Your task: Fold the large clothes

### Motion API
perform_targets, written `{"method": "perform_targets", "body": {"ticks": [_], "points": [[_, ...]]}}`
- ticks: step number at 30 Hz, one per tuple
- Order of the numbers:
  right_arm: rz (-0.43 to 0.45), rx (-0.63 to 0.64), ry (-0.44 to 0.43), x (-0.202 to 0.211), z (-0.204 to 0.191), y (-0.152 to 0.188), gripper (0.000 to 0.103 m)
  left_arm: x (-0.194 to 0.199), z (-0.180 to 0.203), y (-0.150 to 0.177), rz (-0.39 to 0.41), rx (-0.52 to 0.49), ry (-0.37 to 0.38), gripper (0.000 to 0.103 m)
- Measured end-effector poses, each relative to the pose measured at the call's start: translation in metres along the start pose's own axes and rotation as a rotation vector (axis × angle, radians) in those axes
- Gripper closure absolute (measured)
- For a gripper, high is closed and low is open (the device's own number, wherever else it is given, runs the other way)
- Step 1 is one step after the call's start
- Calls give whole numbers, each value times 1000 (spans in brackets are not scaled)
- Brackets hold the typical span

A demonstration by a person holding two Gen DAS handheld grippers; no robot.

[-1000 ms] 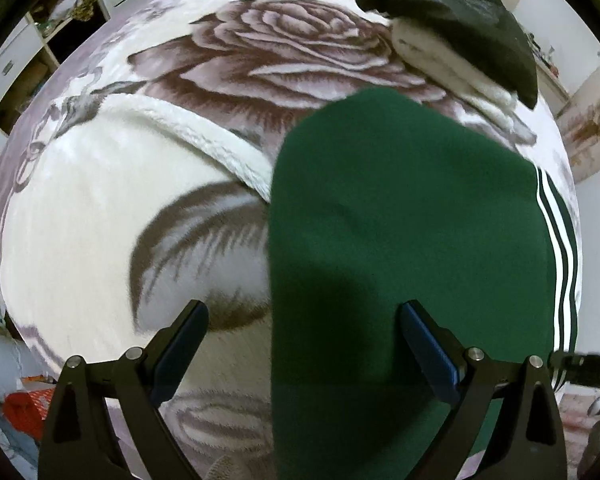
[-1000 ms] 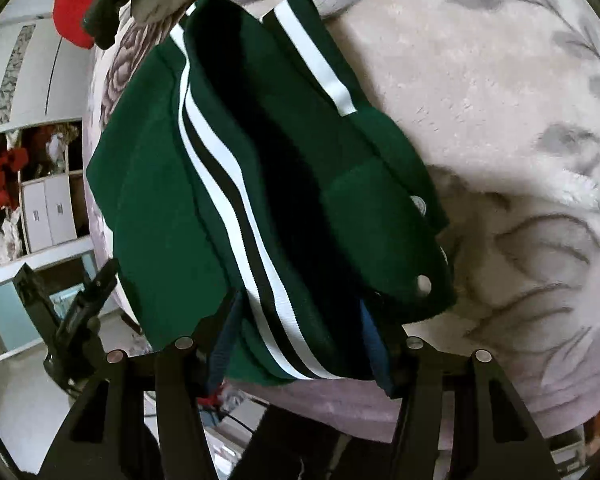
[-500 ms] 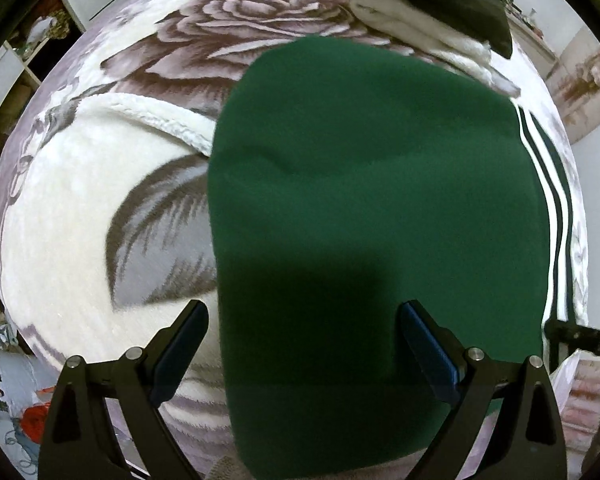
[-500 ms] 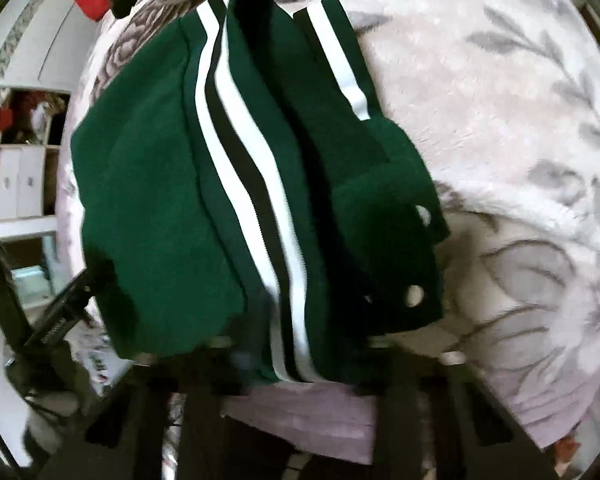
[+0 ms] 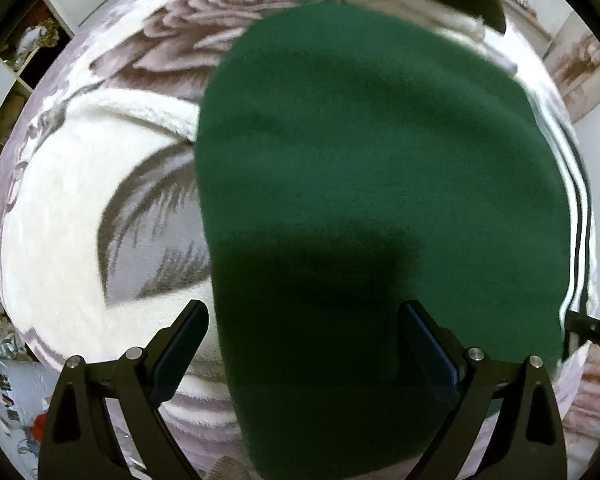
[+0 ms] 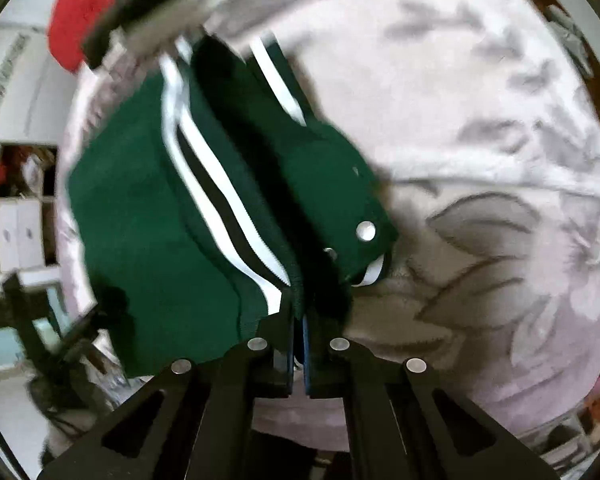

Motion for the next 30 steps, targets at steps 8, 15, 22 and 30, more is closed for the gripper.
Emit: {"method": "perform_targets", "body": {"ticks": [8, 15, 22, 30], "points": [[30, -24, -123, 49, -8, -36, 23, 35, -27, -5, 80, 39, 52, 4], [53, 222, -84, -3, -52, -101, 13, 17, -64, -19, 86, 168, 209, 4], [-85, 255, -256, -58, -39, -126, 0, -20, -62, -25, 44, 243, 524, 4], [-230, 237, -473, -80, -48, -133, 0, -34, -29, -44, 72, 291, 809, 6]]}}
Point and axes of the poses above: each gripper's, at about its wrist camera, not at the fingertips, and x roughly against the way its jaws point, z to its right, y to its underside, the point moved 8 cm from there along -x, roughly the way its jaws point, and after that the axes turned 8 degrees about y, right-handed, at the moved point
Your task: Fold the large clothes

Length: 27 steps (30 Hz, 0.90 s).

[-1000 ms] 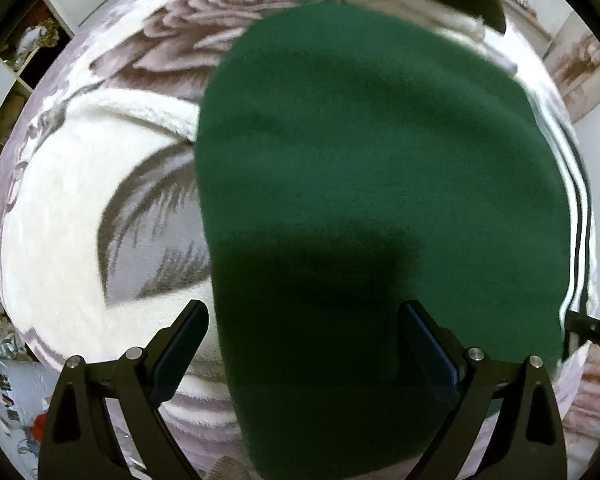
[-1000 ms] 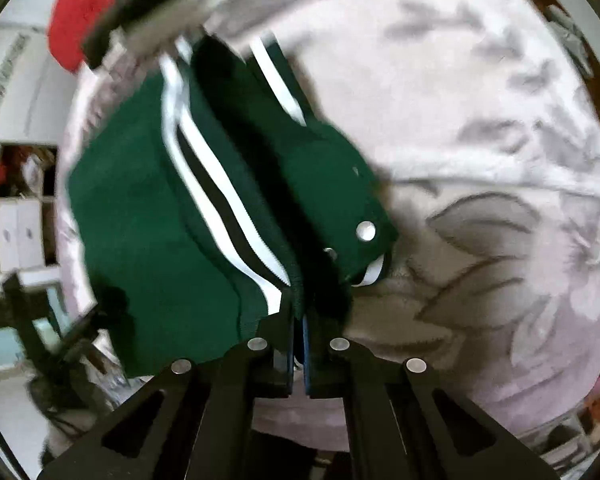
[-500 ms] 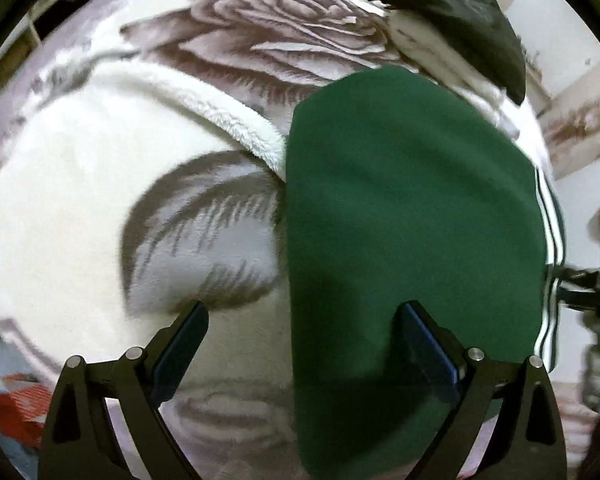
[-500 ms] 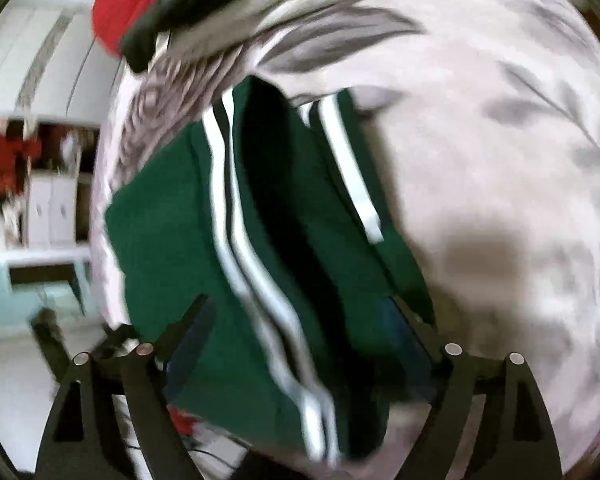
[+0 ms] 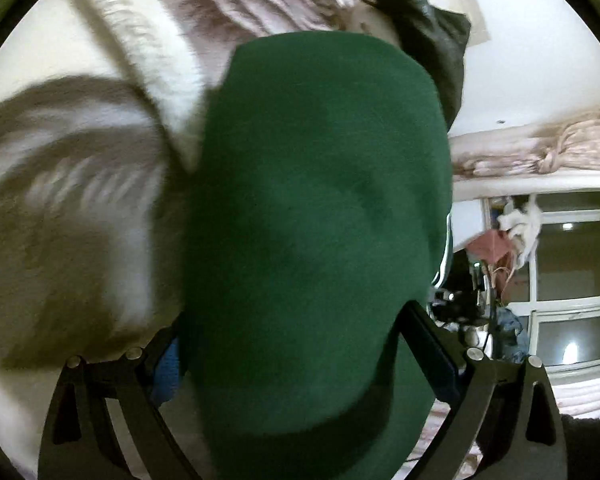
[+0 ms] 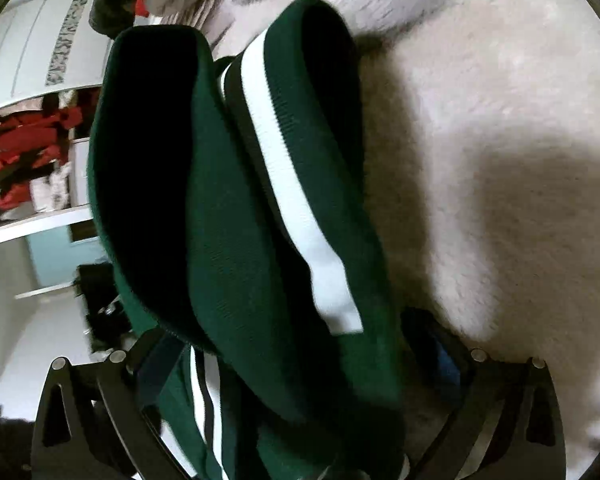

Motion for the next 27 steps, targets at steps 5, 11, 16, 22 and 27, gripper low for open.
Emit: {"method": "perform_targets", "body": {"ticks": [5, 11, 16, 22, 27], "points": [[-62, 33, -65, -19, -18, -5, 0, 2, 2, -4, 40, -8, 43, 16], [22, -23, -150, -10, -37, -3, 49, 7, 20, -15, 38, -28, 67, 19], [111, -60, -185, 19, -59, 11, 58, 18, 59, -30, 8, -125, 66, 22], [225, -67, -224, 84, -88, 25, 58, 36, 103, -56, -27, -209, 99, 22], [313, -70, -202, 149, -125, 14, 58, 44, 159, -98, -61, -272, 137, 22]]}}
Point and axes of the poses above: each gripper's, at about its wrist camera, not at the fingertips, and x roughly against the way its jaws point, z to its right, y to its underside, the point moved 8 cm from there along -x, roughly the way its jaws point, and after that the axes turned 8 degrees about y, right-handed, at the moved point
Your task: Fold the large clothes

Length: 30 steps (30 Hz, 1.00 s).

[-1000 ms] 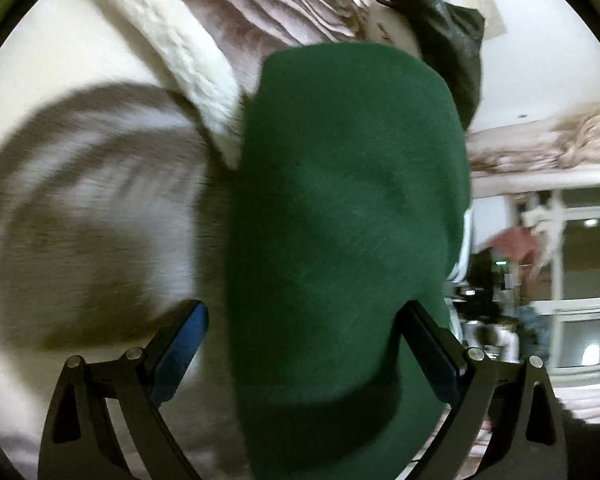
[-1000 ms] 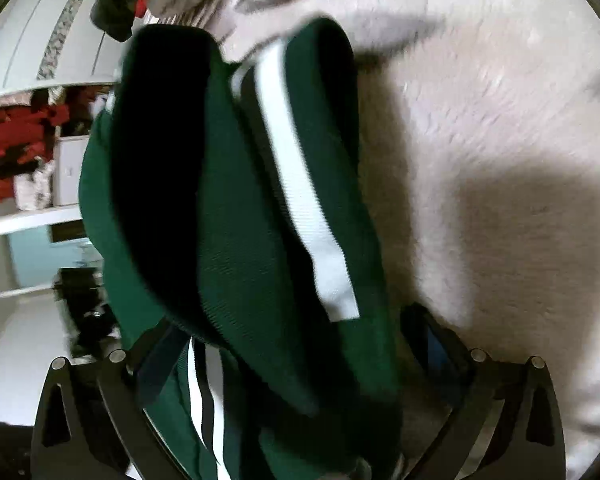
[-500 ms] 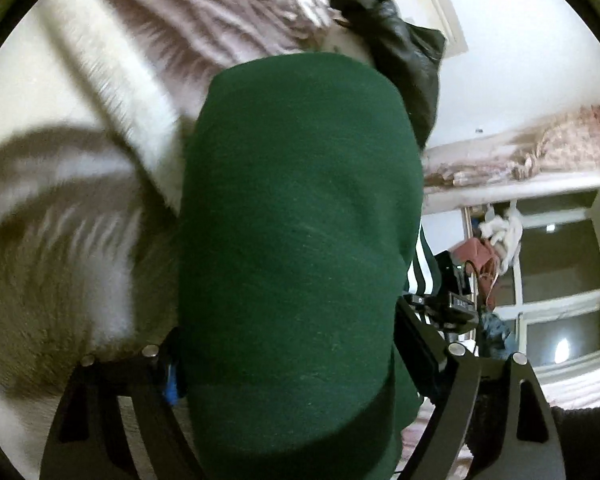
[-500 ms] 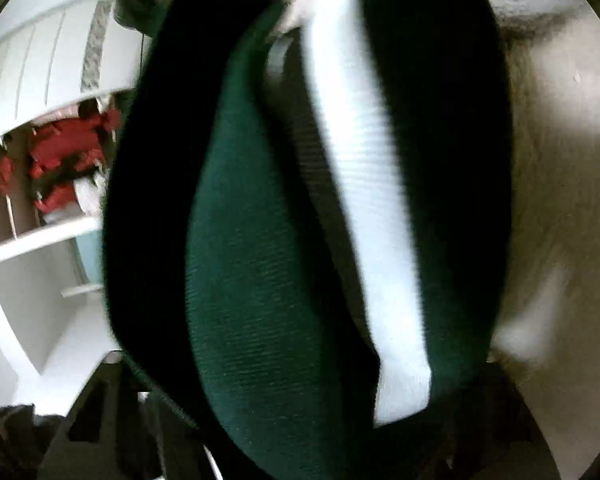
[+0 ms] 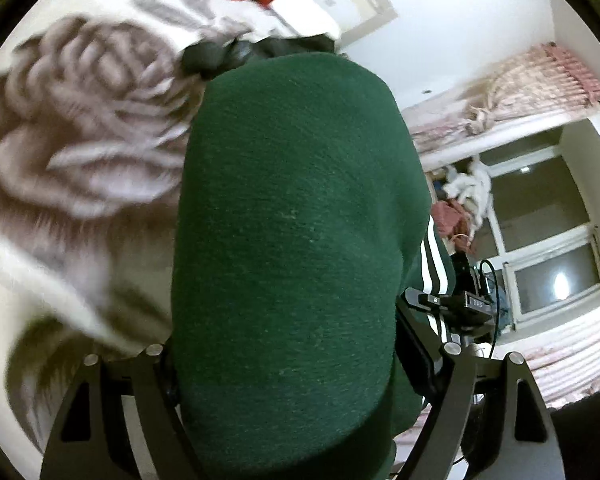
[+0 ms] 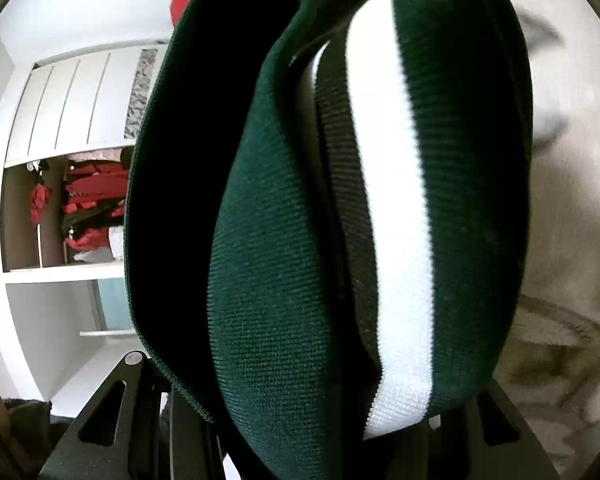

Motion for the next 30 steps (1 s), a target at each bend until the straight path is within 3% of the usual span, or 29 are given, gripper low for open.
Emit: {"method": "perform_targets", "body": {"ticks": [4, 7, 13, 17, 21, 24, 28, 30], "points": [[70, 7, 43, 57, -33, -37, 58, -9, 34, -63, -19, -24, 38, 22], [111, 29, 66, 99, -59, -90, 58, -22, 56, -120, -18, -51, 67, 22], [146, 62, 123, 141, -77, -241, 59, -69, 54, -242, -18, -63, 70, 22], [122, 57, 162, 123, -48, -356, 59, -123, 2, -313, -38, -62, 11, 22], [74, 8, 251, 76, 27, -426, 58, -180, -80, -338, -95, -37, -94, 22], [97, -49, 192, 63, 73, -453, 56, -205, -129, -343, -115, -8, -86, 18], [113, -50, 126, 61, 102, -467, 55, -215, -153, -338, -84, -4, -24, 12], [111, -55, 115, 66, 109, -471, 54, -210, -146, -336, -90, -9, -38, 12]]}}
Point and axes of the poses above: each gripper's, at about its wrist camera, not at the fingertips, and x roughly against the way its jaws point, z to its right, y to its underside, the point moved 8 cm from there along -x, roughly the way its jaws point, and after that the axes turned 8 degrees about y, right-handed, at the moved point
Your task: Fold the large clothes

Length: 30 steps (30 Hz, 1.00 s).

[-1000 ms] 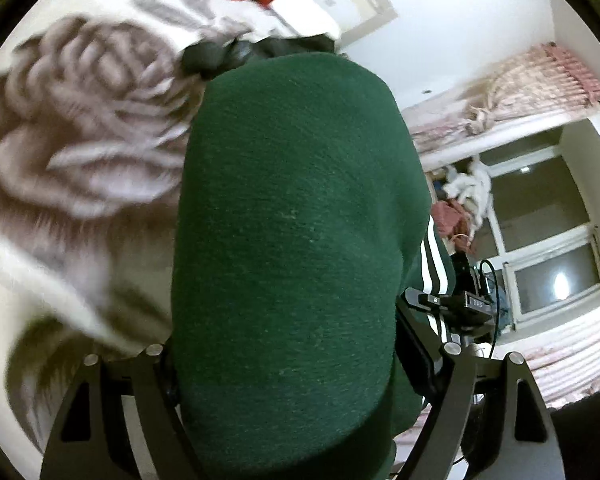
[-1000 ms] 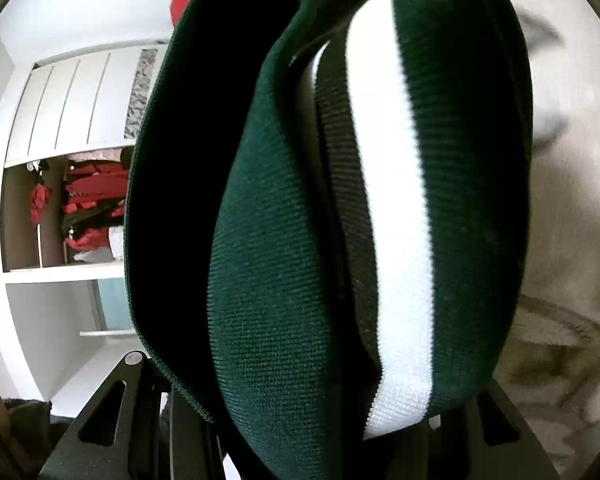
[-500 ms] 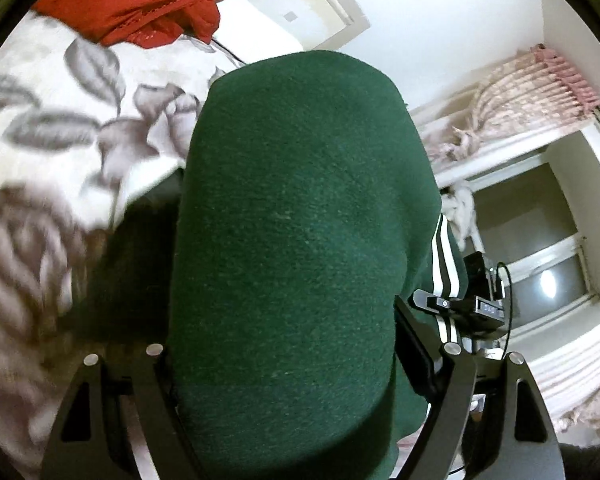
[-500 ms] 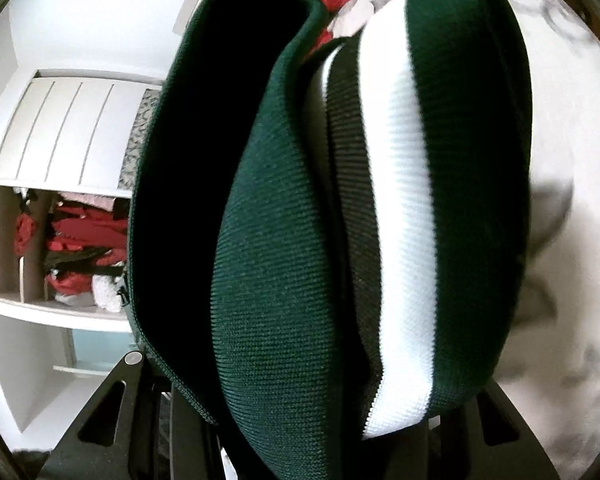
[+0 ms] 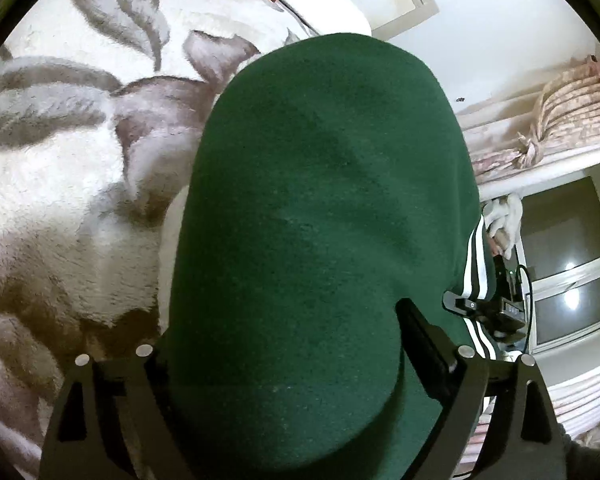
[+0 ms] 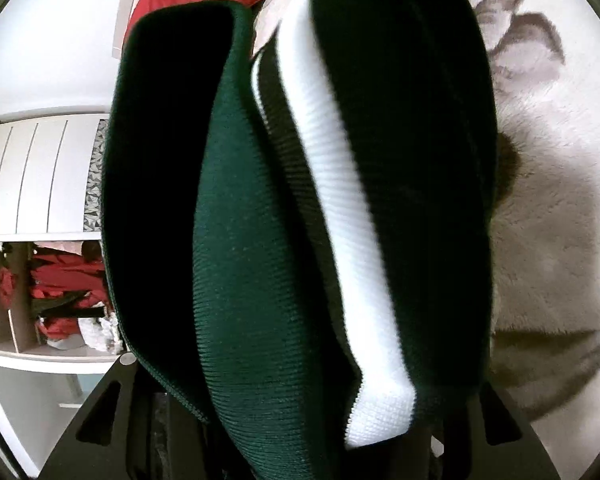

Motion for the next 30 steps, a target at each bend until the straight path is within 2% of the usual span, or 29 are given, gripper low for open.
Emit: {"method": "perform_targets", "body": {"ticks": [2, 3, 4, 5, 6, 9, 10, 11, 12, 13, 14, 15, 17, 18, 19, 20, 22, 24, 26, 30], "points": [[-5, -4, 12, 13, -1, -1, 51, 9, 15, 1, -12, -12, -44, 12], [-9, 2, 51, 21, -2, 0, 49, 15, 25, 3, -19, -20, -74, 12], [-6, 20, 106, 27, -2, 3, 40, 19, 33, 4, -24, -27, -104, 12], [7, 48, 185, 32, -13, 7, 36, 24, 40, 4, -28, -41, -141, 12], [24, 77, 270, 41, -16, 7, 34, 27, 47, 5, -36, -52, -172, 12], [81, 86, 444, 69, -17, 15, 24, 37, 64, 13, -8, -85, -213, 12], [116, 86, 514, 80, -18, 20, 20, 42, 69, 16, 14, -108, -260, 12], [146, 93, 569, 94, -14, 17, 20, 48, 73, 15, 37, -137, -313, 11], [181, 108, 660, 106, -15, 25, 20, 54, 78, 15, 54, -175, -379, 8], [200, 117, 710, 89, -43, 46, 18, 60, 83, 16, 70, -211, -447, 7], [229, 137, 778, 96, -46, 55, 13, 62, 88, 17, 82, -235, -482, 7], [251, 164, 852, 98, -56, 64, 12, 70, 98, 22, 111, -279, -548, 6], [291, 194, 946, 89, -85, 120, 11, 80, 113, 30, 137, -320, -623, 6], [305, 223, 991, 88, -94, 129, 11, 85, 122, 36, 151, -333, -661, 5], [302, 249, 1026, 85, -103, 139, 10, 90, 128, 44, 158, -342, -697, 5], [302, 260, 1045, 78, -132, 160, 10, 92, 133, 48, 159, -347, -708, 5], [305, 270, 1059, 78, -147, 181, 10, 104, 153, 68, 165, -365, -764, 5], [320, 264, 1055, 87, -171, 204, 10, 111, 166, 83, 162, -364, -763, 5], [354, 260, 1052, 96, -209, 243, 10, 122, 182, 97, 167, -364, -761, 5], [418, 270, 1049, 136, -257, 300, 10, 157, 239, 134, 200, -384, -747, 5]]}}
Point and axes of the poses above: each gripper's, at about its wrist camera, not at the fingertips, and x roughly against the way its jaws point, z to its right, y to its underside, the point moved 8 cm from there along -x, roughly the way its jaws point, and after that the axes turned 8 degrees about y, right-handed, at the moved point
